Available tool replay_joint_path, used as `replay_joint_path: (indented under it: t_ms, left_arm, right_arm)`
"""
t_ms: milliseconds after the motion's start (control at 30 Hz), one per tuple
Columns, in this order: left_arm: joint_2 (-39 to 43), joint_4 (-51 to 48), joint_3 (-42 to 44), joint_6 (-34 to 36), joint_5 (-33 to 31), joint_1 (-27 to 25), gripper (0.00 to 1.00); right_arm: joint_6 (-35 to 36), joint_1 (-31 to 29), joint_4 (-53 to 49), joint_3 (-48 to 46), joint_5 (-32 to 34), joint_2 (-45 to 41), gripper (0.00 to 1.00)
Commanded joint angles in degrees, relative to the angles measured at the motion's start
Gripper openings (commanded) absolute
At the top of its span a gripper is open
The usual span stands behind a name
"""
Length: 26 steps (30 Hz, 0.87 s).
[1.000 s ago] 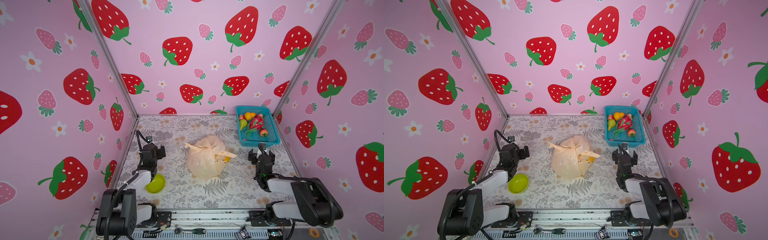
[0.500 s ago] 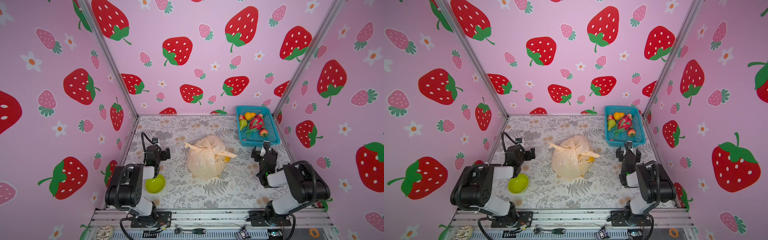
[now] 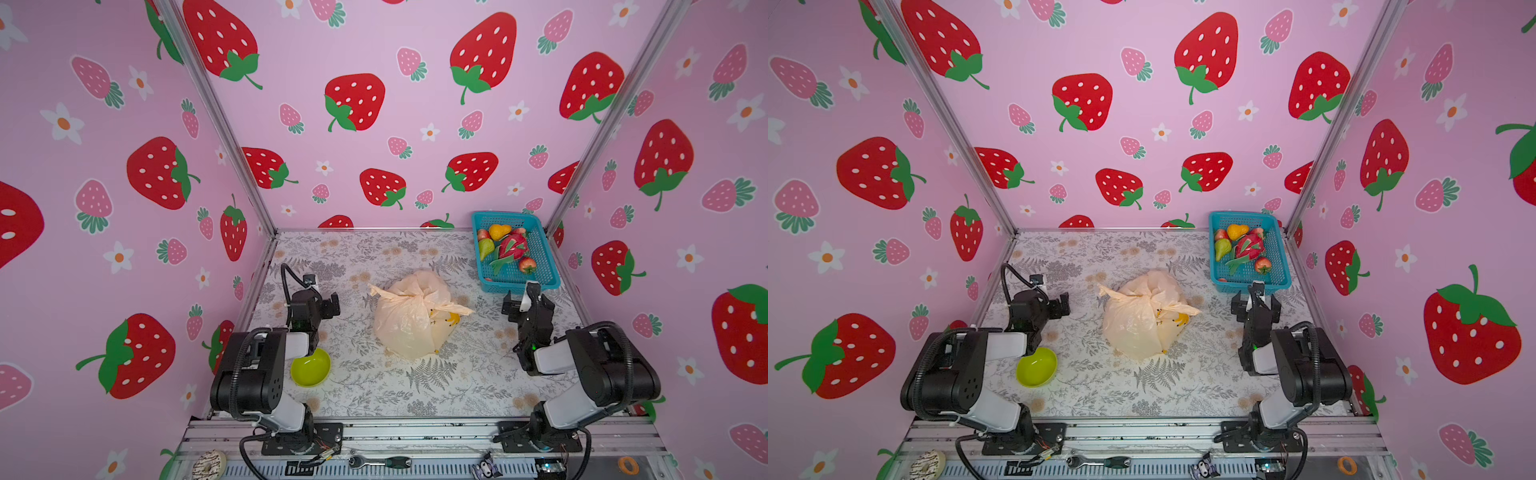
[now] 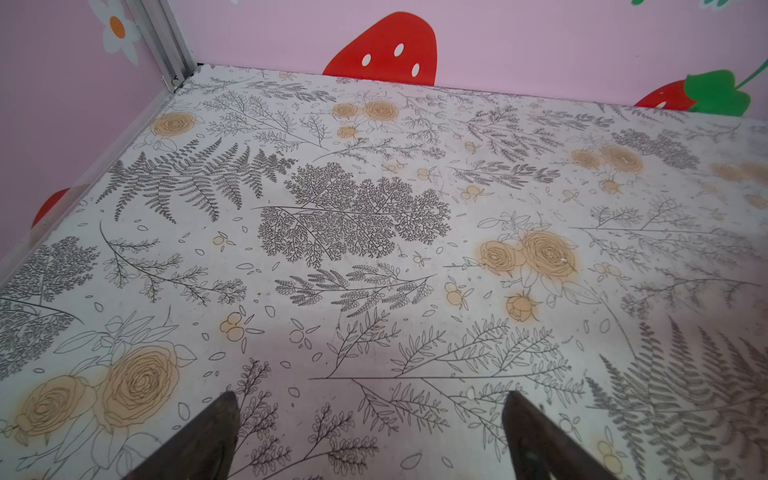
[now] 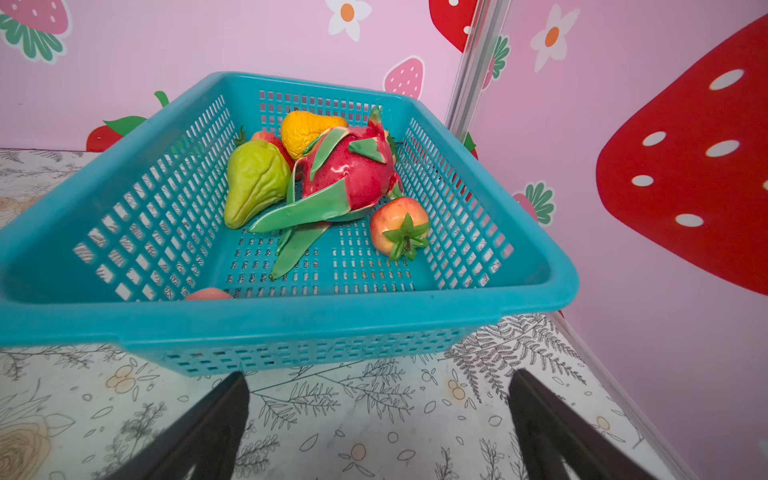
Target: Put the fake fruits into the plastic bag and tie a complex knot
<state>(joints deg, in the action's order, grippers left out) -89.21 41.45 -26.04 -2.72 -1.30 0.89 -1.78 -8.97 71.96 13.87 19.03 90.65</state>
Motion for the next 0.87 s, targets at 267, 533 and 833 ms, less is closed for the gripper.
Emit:
replay_joint_path:
  t_ms: [267, 533, 833]
  left_arm:
    - [0.51, 1.93, -0.33, 0.88, -0.02, -0.13, 0.99]
    - [0.36, 1.88, -0.32, 0.92, -0.02, -0.14, 0.99]
    - [0.43, 1.88, -0.32, 0.87, -0.02, -0.14, 0.99]
  right_arm:
    - [-0.3, 0.16, 2.13, 0.46, -0.06, -0.33, 1.0]
    - [-0.24, 0.17, 2.04, 0.48, -0.05, -0.27, 1.0]
    - [0.64, 0.16, 1.75, 0.63, -2.05, -0.25, 1.0]
